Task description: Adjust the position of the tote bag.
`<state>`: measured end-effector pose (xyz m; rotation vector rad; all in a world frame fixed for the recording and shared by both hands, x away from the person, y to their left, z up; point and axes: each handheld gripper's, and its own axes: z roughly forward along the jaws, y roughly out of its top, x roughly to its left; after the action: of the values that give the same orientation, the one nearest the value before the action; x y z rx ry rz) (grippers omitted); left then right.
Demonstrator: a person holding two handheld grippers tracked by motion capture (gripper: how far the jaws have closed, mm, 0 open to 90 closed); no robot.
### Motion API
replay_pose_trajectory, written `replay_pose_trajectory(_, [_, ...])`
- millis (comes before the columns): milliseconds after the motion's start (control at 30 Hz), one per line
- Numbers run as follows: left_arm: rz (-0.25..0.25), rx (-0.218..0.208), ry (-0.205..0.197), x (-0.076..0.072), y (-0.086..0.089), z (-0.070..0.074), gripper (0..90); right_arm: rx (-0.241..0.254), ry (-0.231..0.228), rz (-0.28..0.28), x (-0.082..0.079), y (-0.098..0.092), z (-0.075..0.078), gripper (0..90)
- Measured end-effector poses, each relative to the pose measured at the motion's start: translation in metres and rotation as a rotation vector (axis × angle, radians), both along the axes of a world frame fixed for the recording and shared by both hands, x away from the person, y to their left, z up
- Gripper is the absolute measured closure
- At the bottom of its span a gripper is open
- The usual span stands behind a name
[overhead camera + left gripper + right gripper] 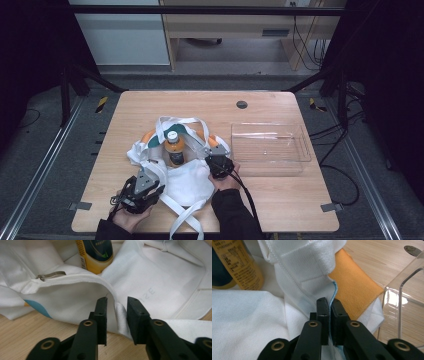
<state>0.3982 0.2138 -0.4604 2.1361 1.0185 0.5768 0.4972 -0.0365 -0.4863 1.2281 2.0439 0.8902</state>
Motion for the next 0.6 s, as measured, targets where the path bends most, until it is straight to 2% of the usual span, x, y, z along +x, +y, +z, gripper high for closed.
replay_pose_trajectory(133, [0.002,-0.034,-0.033,-0.002,0.005,0.008,63.5,0.013,-0.034,0.012,-0.005,-0.002,0.008,83.6])
replay_pose_trajectory(200, [-0.002,-0.052,-0.055,-0.003,0.007,0.013,59.0,0.046,-0.04,0.026,-0.008,-0.003,0.014,78.6])
replay_pose_trajectory(367, [0.003,-0.098,-0.094,-0.004,0.015,0.022,53.7,0.105,-0.09,0.073,-0.017,-0.007,0.03,69.1])
replay_pose_trajectory(500, [0.015,-0.125,-0.093,-0.004,0.02,0.03,51.5,0.132,-0.135,0.12,-0.025,-0.008,0.045,60.0])
replay_pose_trajectory(533, [0.015,-0.141,-0.098,-0.004,0.02,0.032,51.4,0.139,-0.14,0.128,-0.027,-0.009,0.047,58.4])
replay_pose_trajectory(600, [0.009,-0.145,-0.112,-0.002,0.021,0.035,49.6,0.148,-0.154,0.151,-0.031,-0.011,0.053,54.6])
